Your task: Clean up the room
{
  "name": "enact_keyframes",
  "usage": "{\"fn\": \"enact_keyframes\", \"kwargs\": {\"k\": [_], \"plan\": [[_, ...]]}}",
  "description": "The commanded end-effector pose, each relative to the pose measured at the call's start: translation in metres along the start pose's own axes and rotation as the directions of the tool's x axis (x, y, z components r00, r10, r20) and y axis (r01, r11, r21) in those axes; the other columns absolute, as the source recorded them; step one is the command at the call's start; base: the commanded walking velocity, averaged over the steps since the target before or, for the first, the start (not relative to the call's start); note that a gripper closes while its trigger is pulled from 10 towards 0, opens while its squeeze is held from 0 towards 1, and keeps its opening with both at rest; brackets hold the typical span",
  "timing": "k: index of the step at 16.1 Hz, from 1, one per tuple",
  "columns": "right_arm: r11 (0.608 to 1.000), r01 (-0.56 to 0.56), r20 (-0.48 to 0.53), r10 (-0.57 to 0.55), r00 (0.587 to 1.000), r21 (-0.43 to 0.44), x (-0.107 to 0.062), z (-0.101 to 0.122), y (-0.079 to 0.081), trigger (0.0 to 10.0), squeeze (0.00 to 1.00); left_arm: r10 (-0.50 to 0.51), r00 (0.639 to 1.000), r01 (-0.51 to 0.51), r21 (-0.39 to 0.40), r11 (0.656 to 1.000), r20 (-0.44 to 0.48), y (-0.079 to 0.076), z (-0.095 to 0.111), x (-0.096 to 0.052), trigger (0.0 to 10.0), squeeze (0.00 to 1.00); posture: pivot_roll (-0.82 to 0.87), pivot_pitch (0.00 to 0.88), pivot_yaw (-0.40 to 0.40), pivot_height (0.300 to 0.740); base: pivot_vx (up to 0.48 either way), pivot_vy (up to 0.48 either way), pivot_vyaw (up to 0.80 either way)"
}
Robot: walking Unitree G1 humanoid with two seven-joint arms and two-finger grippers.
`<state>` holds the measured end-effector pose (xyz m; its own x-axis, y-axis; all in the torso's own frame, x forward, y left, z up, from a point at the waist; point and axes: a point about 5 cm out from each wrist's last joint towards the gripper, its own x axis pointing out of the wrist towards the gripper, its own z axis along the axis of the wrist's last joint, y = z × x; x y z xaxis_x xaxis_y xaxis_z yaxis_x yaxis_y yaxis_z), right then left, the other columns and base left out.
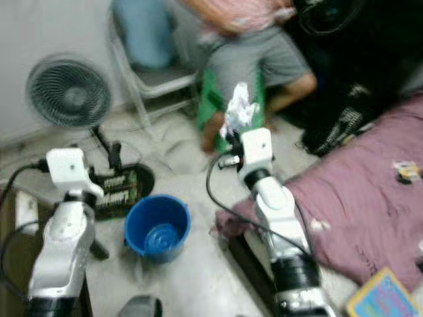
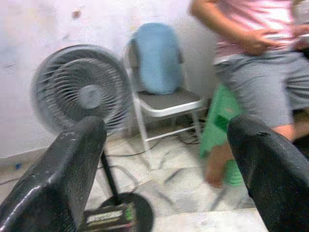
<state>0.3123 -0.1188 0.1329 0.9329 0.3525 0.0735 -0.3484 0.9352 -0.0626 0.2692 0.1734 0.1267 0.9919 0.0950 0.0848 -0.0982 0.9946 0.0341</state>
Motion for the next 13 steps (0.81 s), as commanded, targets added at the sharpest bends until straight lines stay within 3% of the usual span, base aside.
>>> {"fn": "enact_keyframes", "kwargs": {"k": [1, 10, 13], "plan": [[1.000, -0.013, 0.011, 0.013, 1.000, -0.007, 0.0016, 0.0027, 0.0026, 10.0, 0.00, 0.003, 1.000, -0.003, 0.006, 1.000, 0.002, 0.0013, 0.0010, 0.0008, 10.0, 0.00, -0.03, 0.000, -0.026, 0.740, 0.000, 0.000, 0.80], [1.000, -0.008, 0.015, 0.008, 1.000, -0.002, 0.0019, 0.0036, 0.0019, 10.0, 0.00, -0.024, 1.000, 0.024, -0.011, 1.000, 0.006, -0.0001, 0.0032, 0.0034, 10.0, 0.00, -0.03, 0.000, -0.026, 0.740, 0.000, 0.000, 0.79], [1.000, -0.005, 0.013, 0.005, 1.000, 0.007, 0.0020, 0.0032, 0.0020, 10.0, 0.00, -0.060, 0.998, 0.061, -0.020, 0.998, 0.017, -0.0028, 0.0036, 0.0002, 10.0, 0.00, -0.03, 0.000, -0.026, 0.740, 0.000, 0.000, 0.00]]}}
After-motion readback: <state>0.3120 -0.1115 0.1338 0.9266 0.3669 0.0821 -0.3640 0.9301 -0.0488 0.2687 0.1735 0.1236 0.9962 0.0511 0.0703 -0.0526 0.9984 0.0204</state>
